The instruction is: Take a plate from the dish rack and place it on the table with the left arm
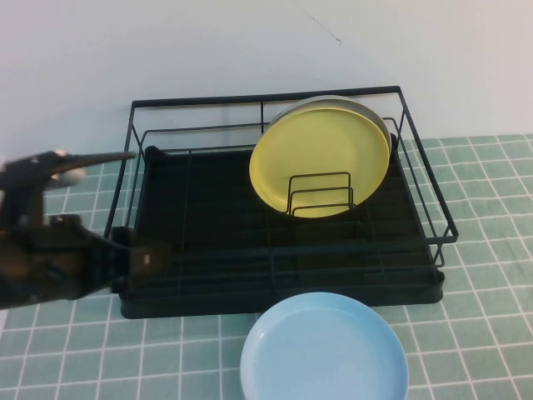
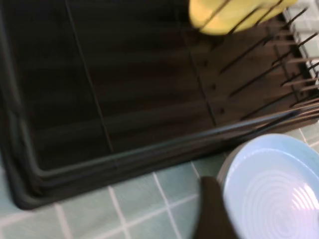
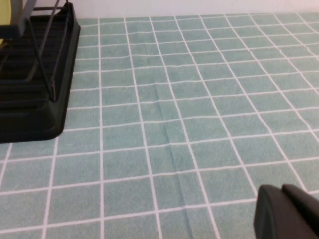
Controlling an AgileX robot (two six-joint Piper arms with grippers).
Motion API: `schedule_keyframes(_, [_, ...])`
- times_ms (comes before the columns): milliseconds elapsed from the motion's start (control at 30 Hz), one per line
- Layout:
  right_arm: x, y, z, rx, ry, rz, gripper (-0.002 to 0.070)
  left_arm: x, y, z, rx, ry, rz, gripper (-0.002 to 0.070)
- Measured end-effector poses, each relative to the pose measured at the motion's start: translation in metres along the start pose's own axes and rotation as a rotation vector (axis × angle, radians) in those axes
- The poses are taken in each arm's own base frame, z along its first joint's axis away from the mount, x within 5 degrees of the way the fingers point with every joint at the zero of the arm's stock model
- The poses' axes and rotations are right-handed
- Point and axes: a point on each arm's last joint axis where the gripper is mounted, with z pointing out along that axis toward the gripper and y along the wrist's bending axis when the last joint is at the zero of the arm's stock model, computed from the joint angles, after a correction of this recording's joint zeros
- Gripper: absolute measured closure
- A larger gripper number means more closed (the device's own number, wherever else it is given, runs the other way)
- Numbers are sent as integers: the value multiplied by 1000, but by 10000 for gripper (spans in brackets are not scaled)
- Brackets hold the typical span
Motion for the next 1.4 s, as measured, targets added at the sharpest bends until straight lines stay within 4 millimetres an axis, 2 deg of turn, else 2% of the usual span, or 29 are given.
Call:
schedule_keyframes(233, [0,0,0,0,0,0,678,7,-27,-63,-33,-121,274,584])
schedule_keyframes(333, [0,0,0,0,0,0,678,15,-37,-86,-49,-173,367,650])
schedule_keyframes(633, [0,0,0,0,0,0,678,51,-60,-156,-108,-401,513,674])
schedule_keyframes(800, [0,0,0,0,0,0,678,82,-60,-175,-133,-475,545,676])
schedule_keyframes(1000, [0,0,0,0,0,0,678,102,-59,-180,-120,-484,563,676])
schedule_keyframes(1400, [0,0,0,0,0,0,678,109,-59,-179,-105,-431,570,677])
